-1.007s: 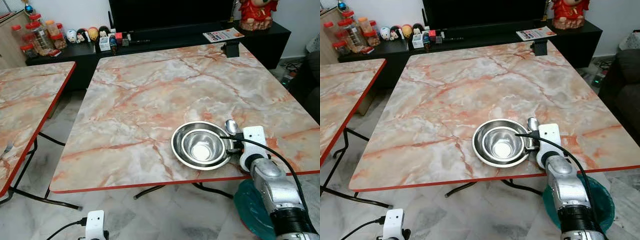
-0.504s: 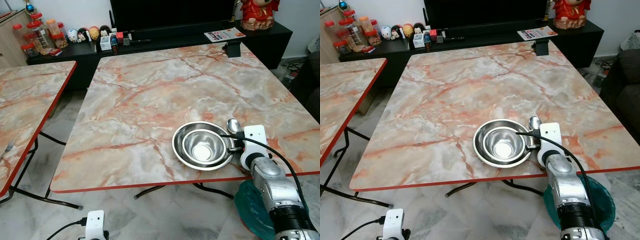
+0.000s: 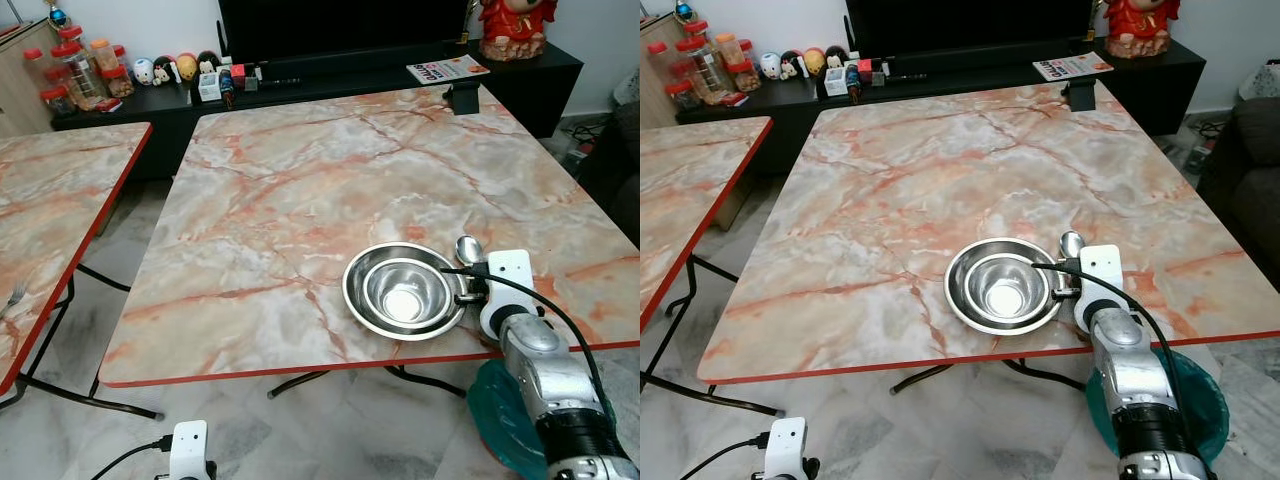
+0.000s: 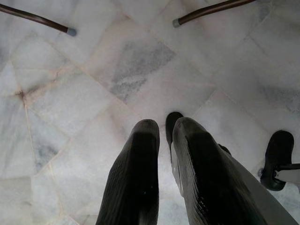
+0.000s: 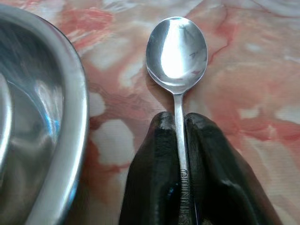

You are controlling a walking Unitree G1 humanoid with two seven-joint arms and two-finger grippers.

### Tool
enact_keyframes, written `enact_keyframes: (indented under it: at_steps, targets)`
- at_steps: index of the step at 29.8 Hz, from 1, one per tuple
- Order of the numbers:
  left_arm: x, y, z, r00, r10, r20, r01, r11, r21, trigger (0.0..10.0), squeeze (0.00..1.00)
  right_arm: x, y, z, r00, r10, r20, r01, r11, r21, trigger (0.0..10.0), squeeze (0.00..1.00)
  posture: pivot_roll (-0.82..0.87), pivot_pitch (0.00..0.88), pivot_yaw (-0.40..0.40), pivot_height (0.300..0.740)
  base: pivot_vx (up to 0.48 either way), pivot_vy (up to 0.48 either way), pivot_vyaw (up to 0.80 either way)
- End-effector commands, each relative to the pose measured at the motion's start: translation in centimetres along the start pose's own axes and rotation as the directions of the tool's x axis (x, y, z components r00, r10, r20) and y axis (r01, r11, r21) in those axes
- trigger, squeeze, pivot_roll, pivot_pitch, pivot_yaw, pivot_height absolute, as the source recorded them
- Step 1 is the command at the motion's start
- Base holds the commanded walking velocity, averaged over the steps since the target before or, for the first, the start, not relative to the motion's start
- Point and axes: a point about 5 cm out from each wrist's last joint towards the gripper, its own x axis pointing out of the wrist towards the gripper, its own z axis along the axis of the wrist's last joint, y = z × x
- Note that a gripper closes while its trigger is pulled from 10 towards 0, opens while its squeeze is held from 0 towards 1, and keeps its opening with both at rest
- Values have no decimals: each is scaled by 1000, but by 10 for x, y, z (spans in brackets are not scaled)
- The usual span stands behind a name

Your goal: Setting the table

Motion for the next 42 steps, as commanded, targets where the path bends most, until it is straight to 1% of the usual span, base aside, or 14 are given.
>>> enact_keyframes:
  at_steps: [1, 15, 16, 17, 20, 23, 25, 28, 30, 34, 37, 38, 40, 42]
  targets:
    - [0, 6, -1, 1000, 9, -6, -9, 1000, 4, 10000, 0, 1, 3, -4, 1000, -3, -18, 3, 1000, 6, 10000, 1000, -52, 52, 108, 740, 0, 0, 0]
    - [-1, 7, -2, 1000, 12, -6, -12, 1000, 1, 10000, 0, 3, 1, 2, 999, -36, 8, 36, 999, -7, 10000, 1000, -43, 50, 107, 740, 0, 0, 0]
    - [-1, 7, -1, 1000, 12, -5, -12, 1000, 2, 10000, 0, 3, 0, 6, 998, -47, 35, 47, 999, -13, 10000, 729, -46, 50, 108, 740, 0, 0, 0]
    - [-1, 7, -1, 1000, 11, -4, -11, 1000, 3, 10000, 0, 2, -1, 16, 994, -56, 93, 56, 998, -6, 10000, 0, -48, 49, 110, 740, 0, 0, 0]
    - [0, 7, 0, 1000, 10, -1, -10, 1000, 3, 10000, 0, -1, -1, 31, 981, -57, 186, 55, 998, 17, 10000, 0, -52, 46, 110, 740, 0, 0, 0]
    - [0, 7, 1, 1000, 9, -1, -9, 1000, 4, 10000, 0, -1, 0, 35, 975, -62, 213, 60, 998, 20, 10000, 0, -53, 47, 112, 740, 0, 0, 0]
    - [0, 5, 2, 1000, 5, 4, -5, 1000, 0, 10000, 0, -5, 4, 51, 945, -42, 326, 27, 998, 48, 10000, 0, -55, 46, 110, 740, 0, 0, 0]
    - [0, 5, 3, 1000, 5, 6, -5, 1000, -1, 10000, 0, -7, 6, 57, 926, -39, 375, 13, 997, 70, 10000, 0, -56, 46, 109, 740, 0, 0, 0]
    - [0, 5, 3, 1000, 9, 18, -8, 1000, -19, 10000, 0, -11, 12, 64, 891, -28, 453, -18, 995, 98, 10000, 0, -57, 45, 107, 740, 0, 0, 0]
    - [0, 5, 5, 1000, 13, 28, -13, 1000, -24, 10000, 0, -16, 19, 69, 860, -26, 509, -32, 994, 105, 10000, 0, -55, 44, 104, 740, 0, 0, 0]
    - [0, 5, 5, 999, 19, 37, -18, 999, -27, 10000, 0, -27, 24, 80, 782, -28, 622, -56, 992, 115, 10000, 0, -55, 45, 99, 740, 0, 0, 0]
    - [0, 5, 5, 999, 19, 37, -18, 999, -27, 10000, 0, -27, 24, 80, 782, -28, 622, -56, 992, 115, 10000, 0, -55, 45, 99, 740, 0, 0, 0]
    - [0, 5, 4, 999, 19, 37, -18, 999, -27, 10000, 0, -33, 25, 88, 737, -10, 676, -72, 993, 93, 10000, 0, -60, 45, 99, 740, 0, 0, 0]
    - [0, 5, 4, 999, 19, 42, -17, 999, -32, 10000, 0, -35, 27, 90, 727, 2, 686, -80, 993, 83, 10000, 0, -62, 46, 100, 740, 0, 0, 0]
